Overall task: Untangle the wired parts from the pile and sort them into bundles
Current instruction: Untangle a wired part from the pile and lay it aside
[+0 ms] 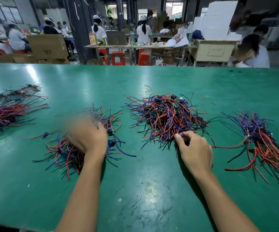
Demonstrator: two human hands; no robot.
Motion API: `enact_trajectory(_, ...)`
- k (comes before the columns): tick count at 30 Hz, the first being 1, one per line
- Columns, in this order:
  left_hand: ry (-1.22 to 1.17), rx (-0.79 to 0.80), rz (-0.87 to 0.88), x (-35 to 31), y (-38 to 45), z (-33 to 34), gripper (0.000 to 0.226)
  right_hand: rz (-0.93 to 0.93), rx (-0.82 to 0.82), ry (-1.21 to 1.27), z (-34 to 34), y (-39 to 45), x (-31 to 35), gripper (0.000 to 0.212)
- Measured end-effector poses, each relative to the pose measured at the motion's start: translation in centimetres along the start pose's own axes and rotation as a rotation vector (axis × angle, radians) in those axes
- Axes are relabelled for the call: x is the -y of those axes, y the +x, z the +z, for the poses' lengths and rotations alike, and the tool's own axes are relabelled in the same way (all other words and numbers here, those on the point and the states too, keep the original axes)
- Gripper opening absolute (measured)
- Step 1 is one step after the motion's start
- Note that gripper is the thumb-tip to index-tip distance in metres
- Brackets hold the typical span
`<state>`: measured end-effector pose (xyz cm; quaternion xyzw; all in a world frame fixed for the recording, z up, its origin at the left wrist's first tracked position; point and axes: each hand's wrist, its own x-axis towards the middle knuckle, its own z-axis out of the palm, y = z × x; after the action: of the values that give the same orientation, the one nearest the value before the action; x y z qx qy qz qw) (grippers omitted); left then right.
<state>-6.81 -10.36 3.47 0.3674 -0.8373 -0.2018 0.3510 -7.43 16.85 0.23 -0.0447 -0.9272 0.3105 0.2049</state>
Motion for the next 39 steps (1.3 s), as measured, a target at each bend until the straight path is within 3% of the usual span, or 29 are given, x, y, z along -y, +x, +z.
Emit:
enact_trajectory(5,-0.215,-0.056,0.288,-2.4,-2.1,0.0,0.025,-0.185,-0.194,0.194,-0.6,-0.4,0.8,0.025)
enact_trajectory(9,-0.672,0.375,0.429,-5.2,-6.0,0.6,0.013,-0.478,-0.158,0.2,-0.8,-0.8,0.9,0.026)
enact_trajectory(12,-0.523,0.562,0.666,-5.3,-8.7,1.6,0.02,-0.357,-0.256,0.255,-1.0,-0.3,1.6,0.034)
enact_trajectory(14,-0.461,0.63,0.722,-5.0,-9.3,2.0,0.021,-0.152,-0.346,0.318,-1.1,1.7,2.3,0.026)
enact_trajectory(15,-0.464,0.649,0.72,-5.0,-9.4,2.2,0.02,-0.063,-0.309,0.298,-1.2,3.3,2.5,0.026)
enact_trajectory(18,-0.484,0.655,0.704,-4.9,-9.4,2.5,0.018,0.125,-0.061,0.181,-1.3,7.5,2.7,0.042)
enact_trajectory(19,-0.503,0.647,0.689,-4.7,-9.3,2.5,0.017,0.136,-0.051,0.165,-1.2,8.2,2.7,0.046)
enact_trajectory(22,-0.597,0.609,0.619,-4.5,-8.8,2.7,0.017,0.078,-0.164,0.163,-0.9,8.7,2.5,0.047)
enact_trajectory(26,-0.72,0.565,0.539,-4.7,-8.5,2.9,0.022,0.165,-0.104,0.097,0.3,7.7,2.4,0.063)
enact_trajectory(30,-0.704,0.553,0.555,-4.3,-8.5,3.3,0.024,0.14,-0.062,0.158,0.8,7.0,2.1,0.047)
enact_trajectory(34,-0.739,0.538,0.527,-4.5,-8.4,3.3,0.024,0.012,-0.222,0.285,0.2,4.8,3.0,0.037)
enact_trajectory(36,-0.837,0.593,0.384,-4.9,-8.4,3.3,0.023,-0.179,-0.25,0.316,-0.2,2.2,3.6,0.033)
enact_trajectory(39,-1.137,0.86,-0.085,-5.8,-7.8,3.0,0.023,-0.477,-0.097,0.291,-0.6,-2.0,3.7,0.024)
